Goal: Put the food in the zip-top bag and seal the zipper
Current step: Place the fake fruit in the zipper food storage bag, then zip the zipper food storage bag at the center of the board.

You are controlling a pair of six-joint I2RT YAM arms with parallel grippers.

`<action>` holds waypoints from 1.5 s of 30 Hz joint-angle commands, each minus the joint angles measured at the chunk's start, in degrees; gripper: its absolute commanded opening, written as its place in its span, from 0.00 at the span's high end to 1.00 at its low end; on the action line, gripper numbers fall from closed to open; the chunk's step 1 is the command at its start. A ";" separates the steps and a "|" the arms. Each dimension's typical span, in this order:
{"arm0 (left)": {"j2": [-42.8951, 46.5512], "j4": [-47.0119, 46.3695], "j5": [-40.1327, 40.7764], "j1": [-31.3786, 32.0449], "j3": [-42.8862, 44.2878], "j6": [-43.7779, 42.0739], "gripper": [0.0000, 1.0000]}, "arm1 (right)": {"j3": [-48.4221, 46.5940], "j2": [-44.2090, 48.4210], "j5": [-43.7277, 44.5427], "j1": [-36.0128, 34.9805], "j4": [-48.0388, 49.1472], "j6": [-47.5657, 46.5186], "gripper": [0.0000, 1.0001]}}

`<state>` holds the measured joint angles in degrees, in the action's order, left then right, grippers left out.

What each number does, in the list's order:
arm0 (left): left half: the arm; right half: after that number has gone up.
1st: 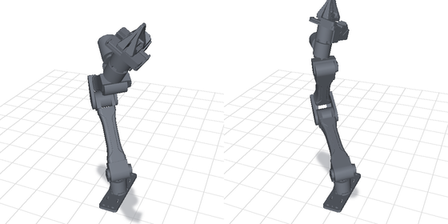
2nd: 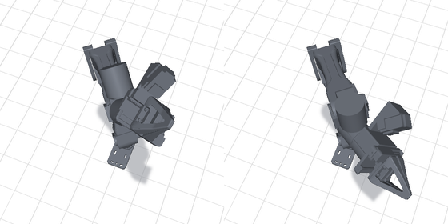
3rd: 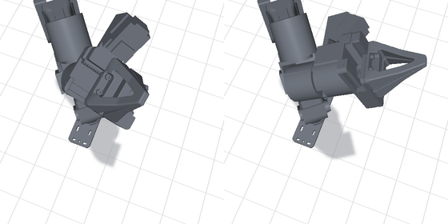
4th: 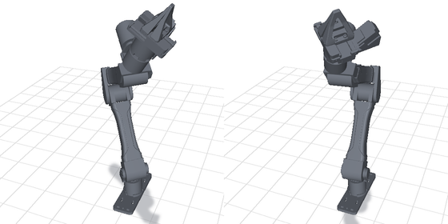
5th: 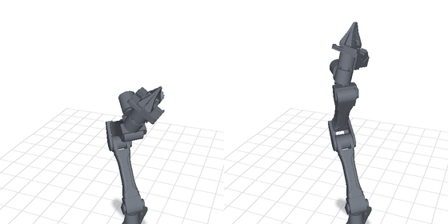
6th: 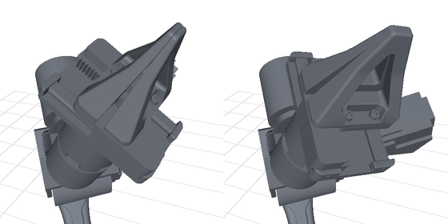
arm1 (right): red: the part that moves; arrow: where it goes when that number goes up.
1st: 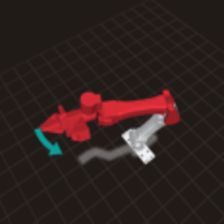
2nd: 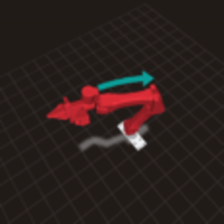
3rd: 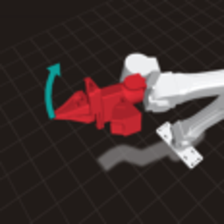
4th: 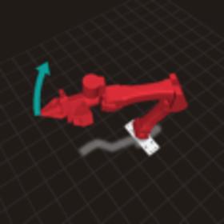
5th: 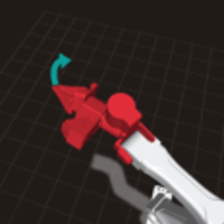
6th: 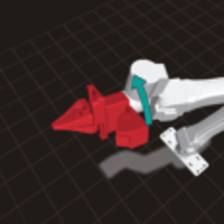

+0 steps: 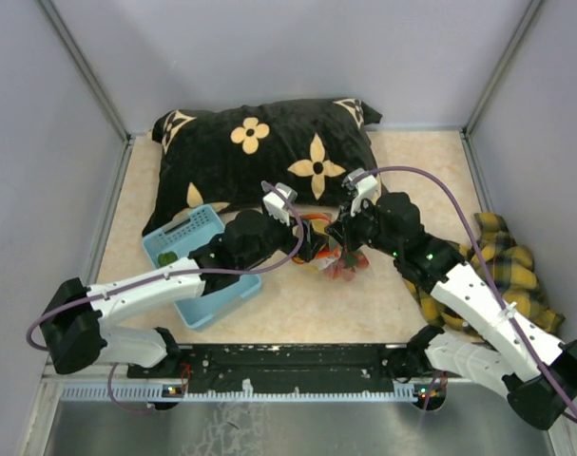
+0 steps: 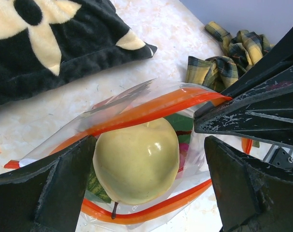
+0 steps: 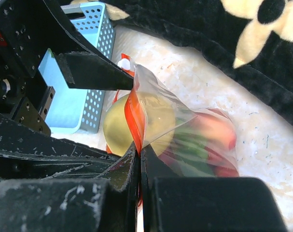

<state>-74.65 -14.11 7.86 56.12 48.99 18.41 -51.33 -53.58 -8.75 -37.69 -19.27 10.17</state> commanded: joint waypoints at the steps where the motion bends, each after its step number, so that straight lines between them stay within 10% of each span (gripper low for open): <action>1: 2.75 0.95 -1.12 -0.22 0.45 1.92 0.00 | -0.24 1.66 -0.10 -0.23 5.95 0.38 1.00; 24: 16.11 18.68 7.59 -0.22 -3.77 16.35 0.00 | -0.13 1.46 -0.02 -0.20 6.71 0.46 1.00; 45: 6.79 10.55 6.46 -5.93 -7.13 19.87 0.45 | -0.26 2.17 0.31 -0.13 5.71 0.22 1.00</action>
<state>-66.81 0.89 16.01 51.40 41.52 38.00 -50.98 -53.52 -8.64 -37.71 -18.48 10.28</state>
